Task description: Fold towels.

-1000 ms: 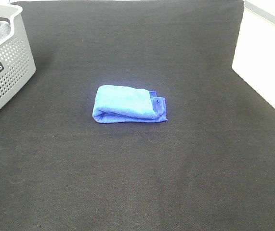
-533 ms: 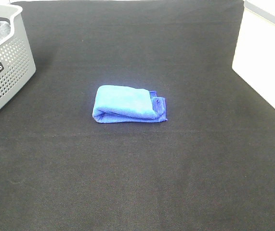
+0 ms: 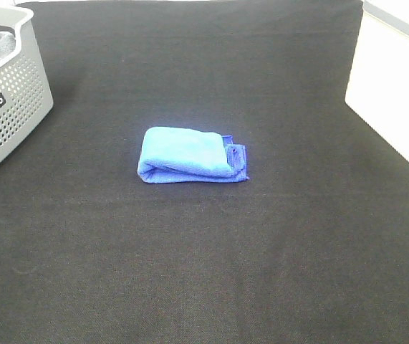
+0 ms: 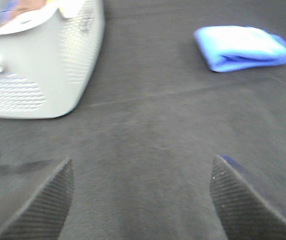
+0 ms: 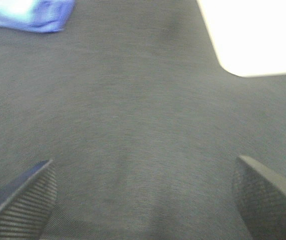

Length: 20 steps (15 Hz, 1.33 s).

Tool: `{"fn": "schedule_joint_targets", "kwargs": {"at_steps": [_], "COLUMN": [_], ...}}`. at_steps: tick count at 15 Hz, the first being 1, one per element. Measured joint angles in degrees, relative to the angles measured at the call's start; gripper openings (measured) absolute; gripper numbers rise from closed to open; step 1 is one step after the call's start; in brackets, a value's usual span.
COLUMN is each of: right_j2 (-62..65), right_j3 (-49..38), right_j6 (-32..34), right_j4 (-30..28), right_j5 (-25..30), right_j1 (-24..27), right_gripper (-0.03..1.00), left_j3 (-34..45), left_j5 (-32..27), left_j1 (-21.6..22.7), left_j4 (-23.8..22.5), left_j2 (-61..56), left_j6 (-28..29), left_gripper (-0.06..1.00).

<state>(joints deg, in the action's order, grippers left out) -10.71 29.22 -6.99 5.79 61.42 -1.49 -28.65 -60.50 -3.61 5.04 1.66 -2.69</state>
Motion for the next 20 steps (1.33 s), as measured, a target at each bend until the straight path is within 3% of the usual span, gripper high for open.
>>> {"fn": "schedule_joint_targets", "kwargs": {"at_steps": [1, 7, 20], "right_j2": [0.80, 10.49, 10.94], "right_j3": [0.00, 0.00, 0.00], "right_j6": [0.00, 0.00, 0.00], "right_j4": [0.00, 0.00, 0.11], "right_j5": [-0.06, -0.11, -0.11], "right_j1": [0.69, 0.74, 0.74], "right_gripper": [0.89, 0.89, 0.89], "left_j3": [0.00, 0.00, 0.00], "left_j5": [0.00, 0.00, 0.00], "left_j1": [1.72, 2.23, 2.23], "left_j4": [0.00, 0.00, 0.00], "left_j2": [-1.32, -1.89, -1.89], "left_j6": [0.00, 0.00, 0.00], "left_gripper": [0.73, 0.73, 0.73]}}
